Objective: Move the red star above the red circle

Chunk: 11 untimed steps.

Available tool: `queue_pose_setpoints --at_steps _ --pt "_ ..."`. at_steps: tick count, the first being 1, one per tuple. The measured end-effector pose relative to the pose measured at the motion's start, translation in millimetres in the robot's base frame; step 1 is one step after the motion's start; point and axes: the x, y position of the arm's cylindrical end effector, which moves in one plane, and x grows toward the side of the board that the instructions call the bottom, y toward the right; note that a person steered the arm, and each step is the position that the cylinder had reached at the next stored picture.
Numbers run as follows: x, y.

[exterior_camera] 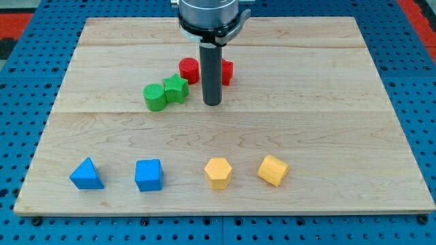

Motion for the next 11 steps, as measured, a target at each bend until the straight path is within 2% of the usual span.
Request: queue_pose_setpoints --at_steps 1,3,4,5,8,9,10,11 --pt "-8.1 8.6" --pt "-96.3 27.5" --pt "-84.8 59.4" --pt "-108.3 93.2" --pt "-162.1 -37.0" --pt "-168.5 -51.5" --pt "-142.9 -159.7" --pt "-85.9 -176.1"
